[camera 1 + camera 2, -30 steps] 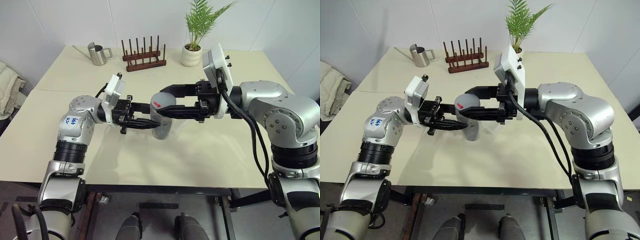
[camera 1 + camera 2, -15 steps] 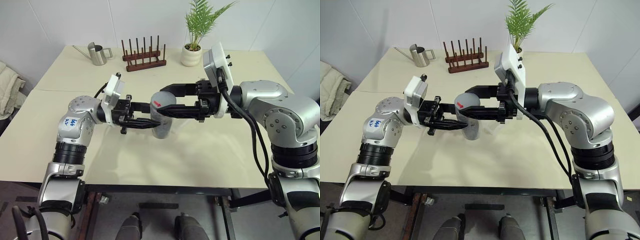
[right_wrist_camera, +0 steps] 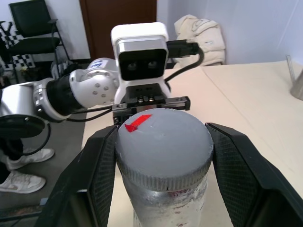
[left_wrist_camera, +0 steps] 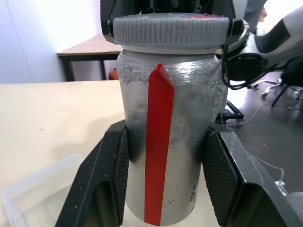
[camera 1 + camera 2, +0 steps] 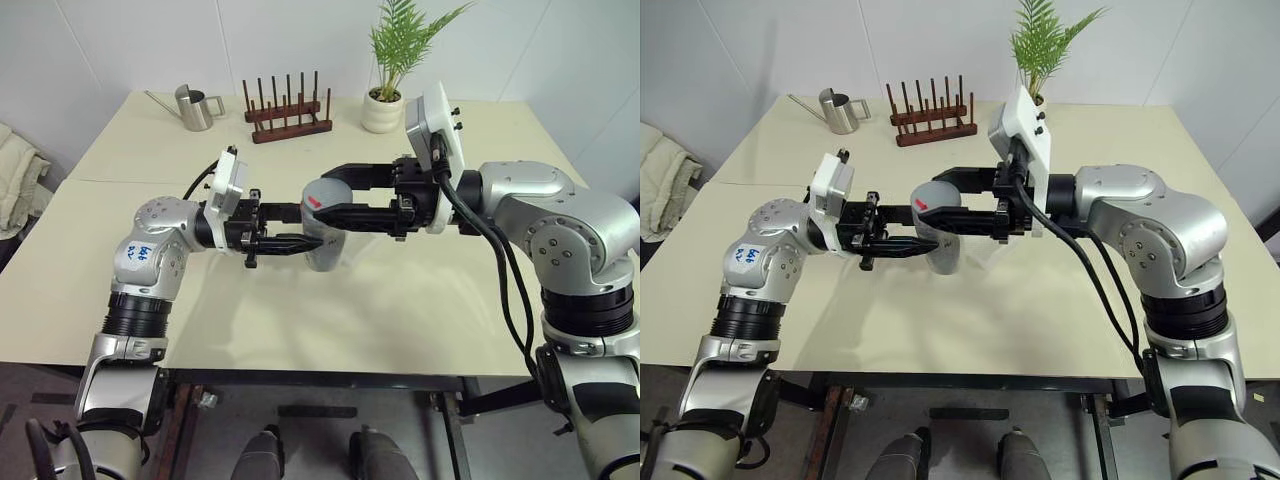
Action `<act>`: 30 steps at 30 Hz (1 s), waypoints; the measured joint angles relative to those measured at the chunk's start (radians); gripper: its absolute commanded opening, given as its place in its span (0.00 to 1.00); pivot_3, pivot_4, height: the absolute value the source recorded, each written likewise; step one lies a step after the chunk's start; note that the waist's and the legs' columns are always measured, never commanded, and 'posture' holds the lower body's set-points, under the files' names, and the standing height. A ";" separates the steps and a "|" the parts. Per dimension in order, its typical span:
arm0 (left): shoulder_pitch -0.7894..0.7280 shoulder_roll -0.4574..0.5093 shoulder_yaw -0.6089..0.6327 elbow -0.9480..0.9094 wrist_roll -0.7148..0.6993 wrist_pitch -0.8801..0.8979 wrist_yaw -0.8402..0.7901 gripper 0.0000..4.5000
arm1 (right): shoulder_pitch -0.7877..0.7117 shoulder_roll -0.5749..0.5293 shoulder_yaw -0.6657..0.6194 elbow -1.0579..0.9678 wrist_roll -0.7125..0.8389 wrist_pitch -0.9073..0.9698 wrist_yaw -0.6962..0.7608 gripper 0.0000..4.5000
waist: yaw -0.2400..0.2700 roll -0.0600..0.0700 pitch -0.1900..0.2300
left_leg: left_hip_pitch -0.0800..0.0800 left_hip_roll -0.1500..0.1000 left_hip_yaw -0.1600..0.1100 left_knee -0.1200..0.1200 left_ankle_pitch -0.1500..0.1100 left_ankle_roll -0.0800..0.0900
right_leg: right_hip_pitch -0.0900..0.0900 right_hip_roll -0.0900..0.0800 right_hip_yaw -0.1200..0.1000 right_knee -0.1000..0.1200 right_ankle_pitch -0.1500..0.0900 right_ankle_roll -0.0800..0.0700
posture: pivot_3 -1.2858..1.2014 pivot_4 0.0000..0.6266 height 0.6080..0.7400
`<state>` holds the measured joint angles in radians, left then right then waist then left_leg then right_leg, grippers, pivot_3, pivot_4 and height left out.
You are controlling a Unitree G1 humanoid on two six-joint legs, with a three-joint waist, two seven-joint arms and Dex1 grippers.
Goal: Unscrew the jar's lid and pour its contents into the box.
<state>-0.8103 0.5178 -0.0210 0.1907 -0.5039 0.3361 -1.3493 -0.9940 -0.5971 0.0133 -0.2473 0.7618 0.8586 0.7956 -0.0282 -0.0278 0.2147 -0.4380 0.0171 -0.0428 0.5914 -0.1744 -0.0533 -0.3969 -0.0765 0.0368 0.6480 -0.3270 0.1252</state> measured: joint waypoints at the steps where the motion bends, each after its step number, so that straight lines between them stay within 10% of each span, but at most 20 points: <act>1: 0.032 -0.002 -0.021 -0.014 0.001 0.007 -0.008 0.41 | -0.005 -0.005 -0.061 0.017 -0.014 -0.018 -0.037 0.57 | 0.001 0.001 0.000 | 0.000 -0.001 0.000 0.000 0.000 0.000 | 0.000 -0.001 0.000 0.000 0.000 0.000 | 0.52 0.24 1.00; 12: 0.083 -0.019 -0.026 -0.074 -0.015 0.073 0.049 0.41 | 0.018 -0.007 -0.147 0.006 -0.036 -0.048 -0.148 0.57 | 0.000 0.001 0.000 | 0.000 0.000 0.000 0.000 0.000 0.000 | 0.000 0.000 0.001 0.000 0.000 0.000 | 0.52 0.24 1.00; 30: -0.002 0.049 0.159 0.147 0.092 -0.079 0.334 0.41 | 0.527 0.021 -0.191 -0.001 -0.337 0.021 -0.540 0.57 | 0.001 0.001 0.000 | 0.000 -0.001 0.001 0.000 0.001 0.001 | 0.000 0.000 0.002 0.001 0.001 0.001 | 0.52 0.24 1.00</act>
<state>-0.8125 0.5669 0.1377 0.3376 -0.4114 0.2568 -1.0153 -0.4673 -0.5758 -0.1776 -0.2486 0.4249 0.8798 0.2558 -0.0270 -0.0264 0.2149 -0.4376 0.0159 -0.0414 0.5918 -0.1733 -0.0522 -0.3970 -0.0768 0.0390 0.6489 -0.3262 0.1267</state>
